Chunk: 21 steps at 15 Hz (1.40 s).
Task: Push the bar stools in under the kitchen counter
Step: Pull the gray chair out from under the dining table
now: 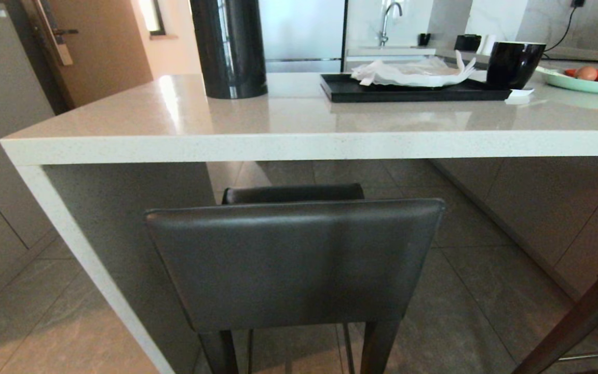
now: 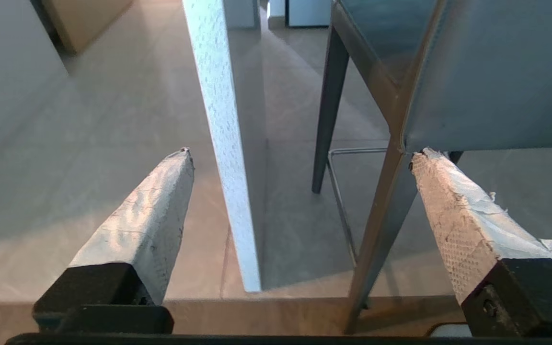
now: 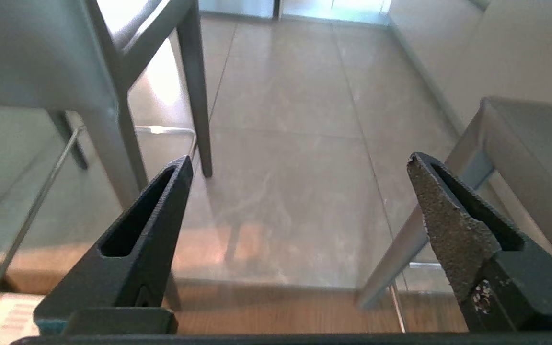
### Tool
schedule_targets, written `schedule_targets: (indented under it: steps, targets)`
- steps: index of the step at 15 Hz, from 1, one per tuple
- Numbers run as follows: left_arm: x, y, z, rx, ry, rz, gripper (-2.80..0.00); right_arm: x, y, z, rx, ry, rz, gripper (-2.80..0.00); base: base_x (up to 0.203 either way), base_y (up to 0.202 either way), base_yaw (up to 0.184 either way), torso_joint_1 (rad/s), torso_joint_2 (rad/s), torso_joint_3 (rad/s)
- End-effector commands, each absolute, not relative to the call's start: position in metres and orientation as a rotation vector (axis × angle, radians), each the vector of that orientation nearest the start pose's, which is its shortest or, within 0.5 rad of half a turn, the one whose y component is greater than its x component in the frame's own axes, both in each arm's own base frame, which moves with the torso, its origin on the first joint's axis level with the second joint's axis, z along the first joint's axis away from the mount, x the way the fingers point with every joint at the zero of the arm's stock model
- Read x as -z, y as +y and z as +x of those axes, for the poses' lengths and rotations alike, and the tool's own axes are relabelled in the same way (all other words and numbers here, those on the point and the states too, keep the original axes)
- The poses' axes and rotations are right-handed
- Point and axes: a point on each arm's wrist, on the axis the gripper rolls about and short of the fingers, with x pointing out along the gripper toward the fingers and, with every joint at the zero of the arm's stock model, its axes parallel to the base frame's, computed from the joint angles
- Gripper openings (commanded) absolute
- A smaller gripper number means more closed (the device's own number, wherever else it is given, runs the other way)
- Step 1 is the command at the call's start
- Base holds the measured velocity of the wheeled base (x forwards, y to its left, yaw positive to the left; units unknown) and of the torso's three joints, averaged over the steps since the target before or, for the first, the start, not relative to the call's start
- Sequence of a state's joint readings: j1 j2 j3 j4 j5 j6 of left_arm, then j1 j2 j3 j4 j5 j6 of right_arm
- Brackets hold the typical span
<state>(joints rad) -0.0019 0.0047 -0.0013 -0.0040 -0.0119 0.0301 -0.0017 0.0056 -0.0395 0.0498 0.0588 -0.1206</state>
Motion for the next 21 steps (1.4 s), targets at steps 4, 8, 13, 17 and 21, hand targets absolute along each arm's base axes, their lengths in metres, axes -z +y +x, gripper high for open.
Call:
schedule_targets:
  steps: [4,8,13,17,21]
  targets:
    - [-0.129,-0.003,-0.031,0.117,-0.123,-0.003,0.00,-0.163,0.002,-0.015,-0.162,-0.067,-0.122,0.00,0.000,0.000,0.000,0.000,0.00,0.000]
    - [-0.159,-0.013,-0.018,0.642,-0.040,-0.052,0.00,-0.179,0.011,0.019,-0.515,-0.008,-0.100,0.00,0.000,0.000,0.000,0.000,0.00,0.000]
    - [-0.175,-0.019,0.063,0.730,-0.074,-0.068,0.00,-0.195,0.018,0.081,-0.582,-0.050,0.052,0.00,0.000,0.000,0.000,0.000,0.00,0.000]
    - [-0.170,-0.021,0.088,0.743,-0.133,-0.135,0.00,-0.159,0.012,0.075,-0.524,0.022,0.150,0.00,0.000,0.000,0.000,0.000,0.00,0.000]
    - [-0.172,-0.014,0.089,0.679,-0.127,-0.202,0.00,-0.160,0.005,0.086,-0.440,0.057,0.212,0.00,0.000,0.000,0.000,0.000,0.00,0.000]
